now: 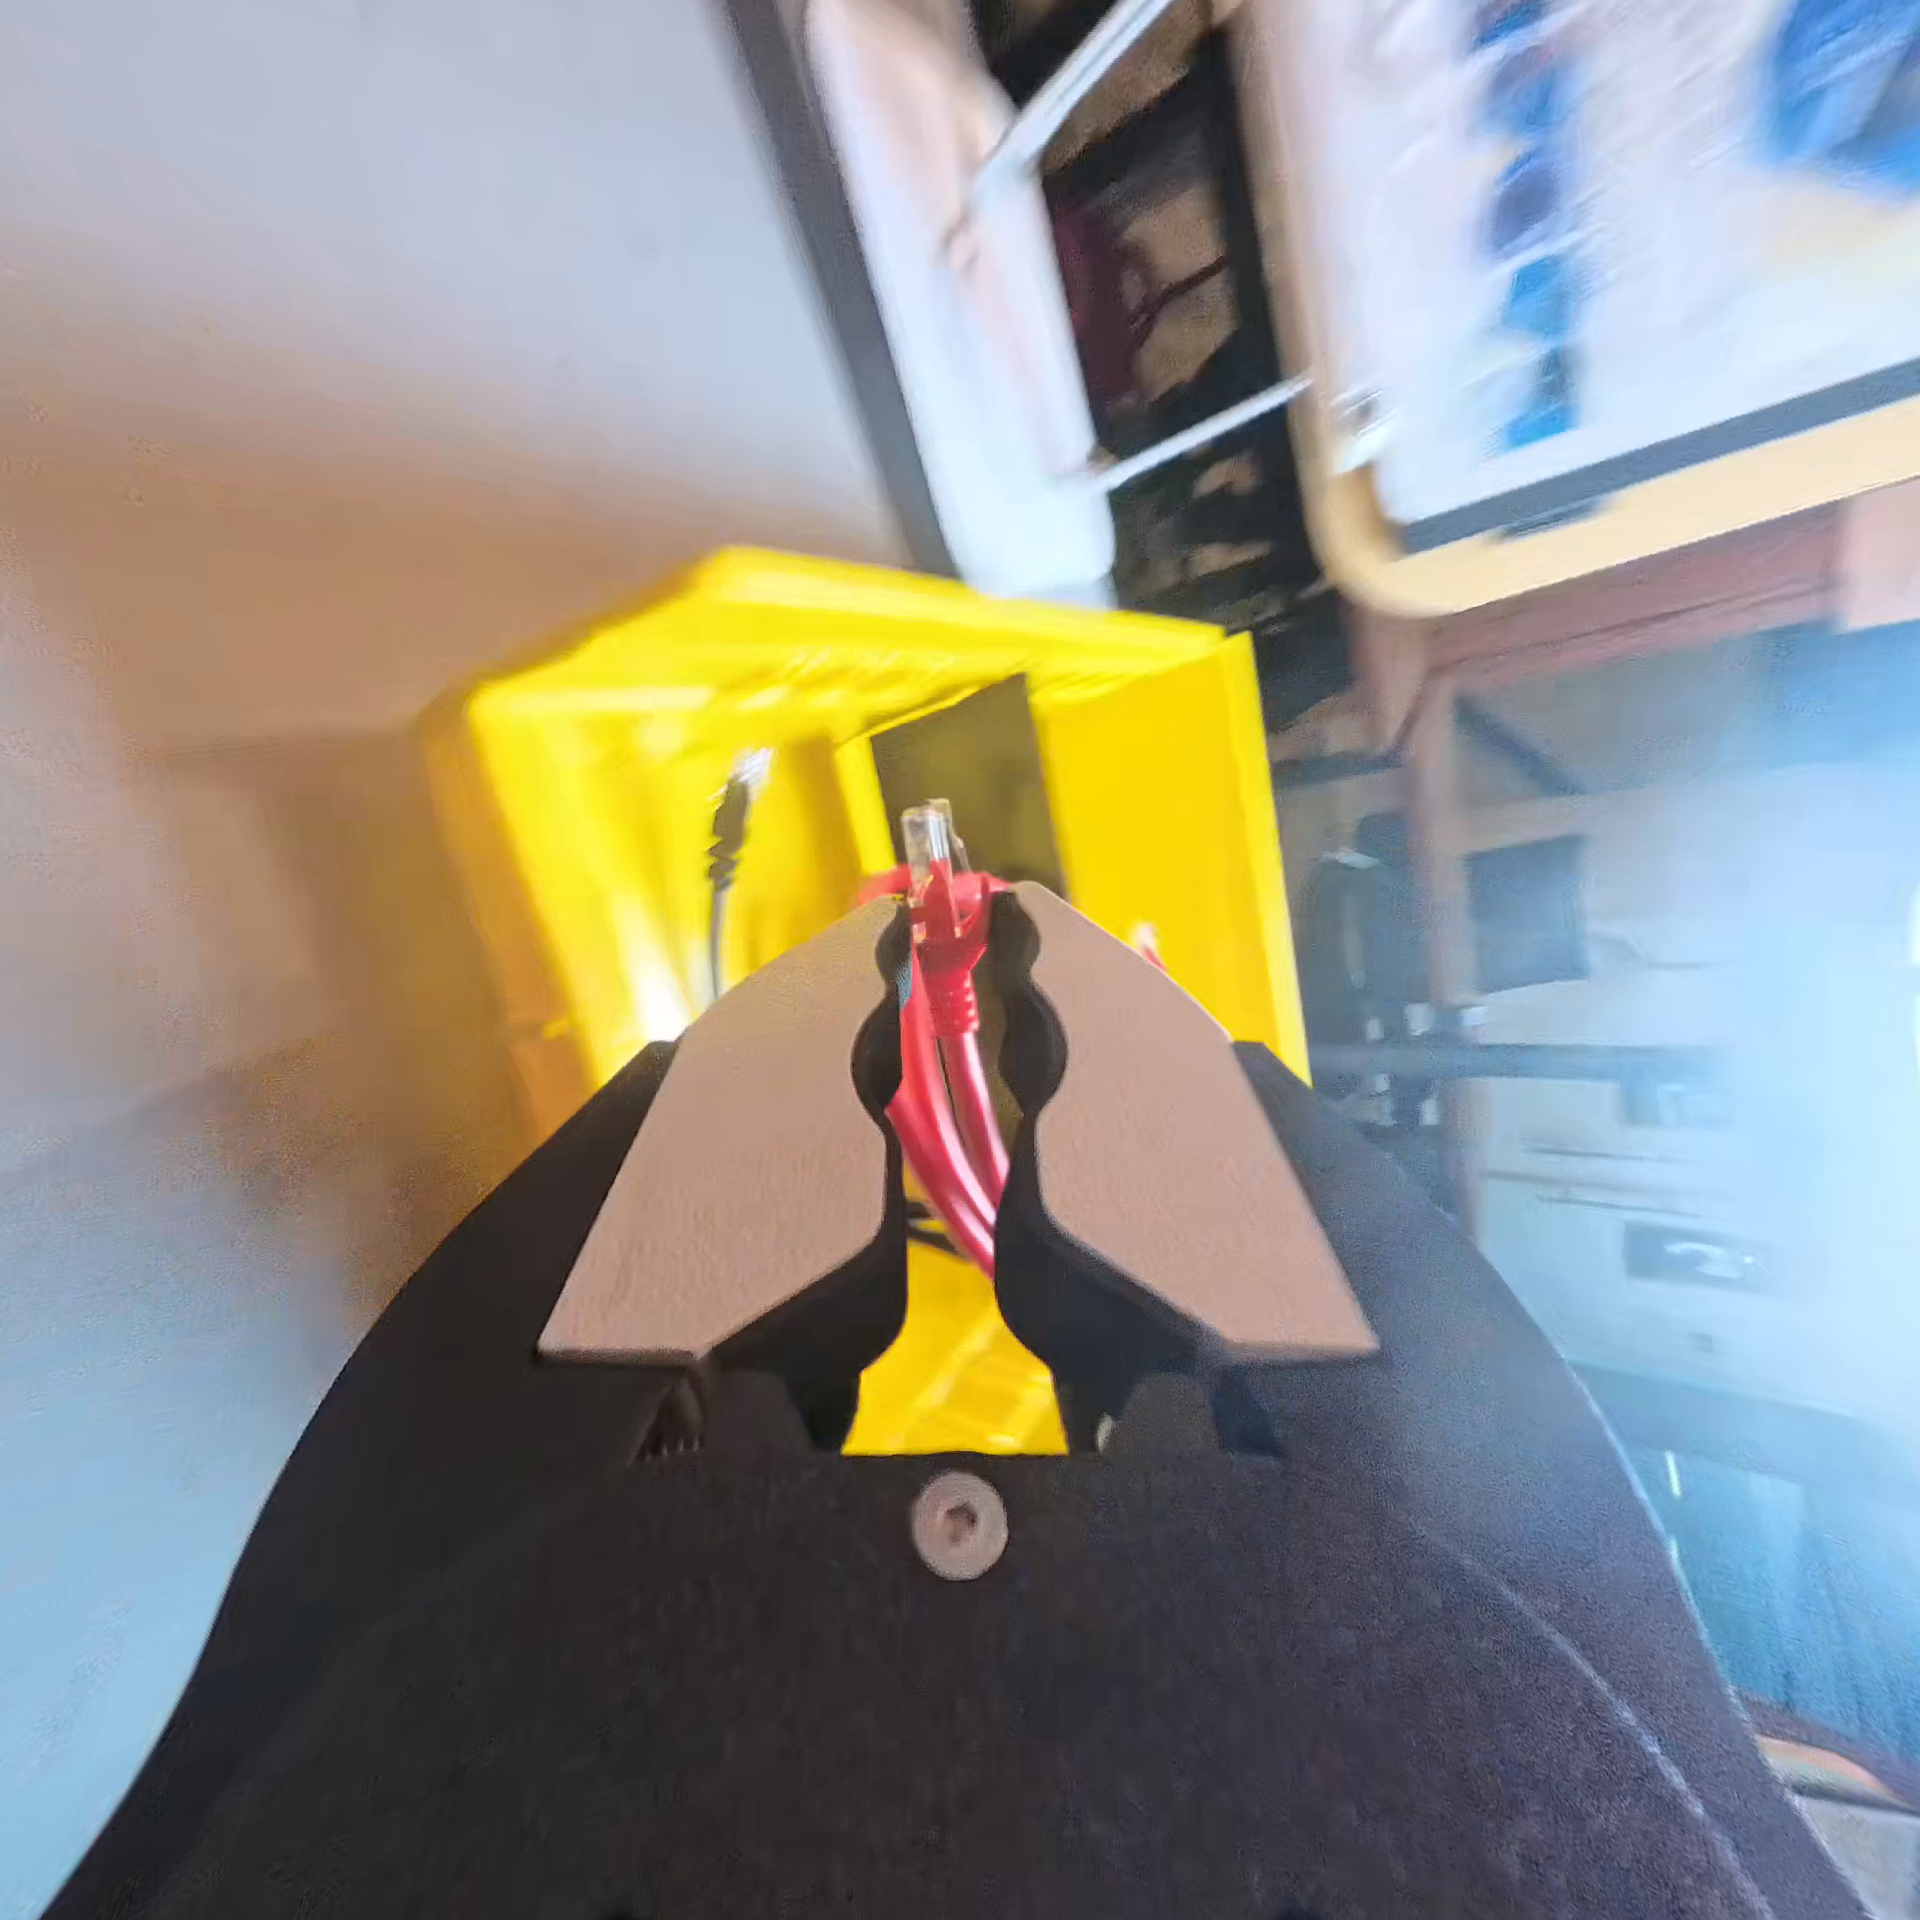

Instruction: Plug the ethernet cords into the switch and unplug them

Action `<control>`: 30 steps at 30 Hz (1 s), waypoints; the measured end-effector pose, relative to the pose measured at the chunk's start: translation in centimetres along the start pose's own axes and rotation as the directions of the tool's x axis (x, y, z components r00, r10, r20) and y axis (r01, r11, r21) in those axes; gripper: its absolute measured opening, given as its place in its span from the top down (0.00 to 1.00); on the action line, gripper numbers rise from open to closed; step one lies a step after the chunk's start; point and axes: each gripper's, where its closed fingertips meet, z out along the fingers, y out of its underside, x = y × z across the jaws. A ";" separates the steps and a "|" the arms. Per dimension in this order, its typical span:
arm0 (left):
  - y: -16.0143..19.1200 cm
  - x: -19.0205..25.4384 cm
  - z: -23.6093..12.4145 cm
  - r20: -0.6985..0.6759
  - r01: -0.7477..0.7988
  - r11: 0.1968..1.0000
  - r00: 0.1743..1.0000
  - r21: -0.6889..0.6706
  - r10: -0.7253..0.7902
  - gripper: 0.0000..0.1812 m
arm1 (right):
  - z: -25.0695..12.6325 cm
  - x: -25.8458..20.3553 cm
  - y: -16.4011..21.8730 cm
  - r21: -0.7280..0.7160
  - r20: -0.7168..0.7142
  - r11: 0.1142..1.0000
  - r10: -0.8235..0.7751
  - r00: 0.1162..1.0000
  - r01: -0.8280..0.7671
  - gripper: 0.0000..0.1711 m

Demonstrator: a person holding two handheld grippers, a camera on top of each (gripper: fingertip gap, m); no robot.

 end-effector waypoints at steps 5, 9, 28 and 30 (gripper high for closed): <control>0.1 0.2 0.3 -0.028 0.037 0.999 0.999 0.015 -0.036 0.84 | 1.7 -4.3 1.6 0.000 0.181 0.968 0.247 0.952 -0.251 0.75; -0.1 1.4 0.7 -0.098 0.060 0.997 0.994 0.040 -0.056 0.84 | -2.2 -3.5 -3.3 0.123 0.396 0.892 0.358 0.845 -0.436 0.65; -2.4 7.2 1.7 -0.281 -0.034 0.996 0.958 0.085 0.057 0.84 | -12.3 -14.1 -21.0 0.547 0.528 0.819 -0.176 0.831 -0.174 0.92; -2.4 7.1 1.7 -0.277 -0.034 0.996 0.959 0.087 0.057 0.84 | -12.3 -14.0 -21.1 0.552 0.522 0.814 -0.169 0.836 -0.181 0.92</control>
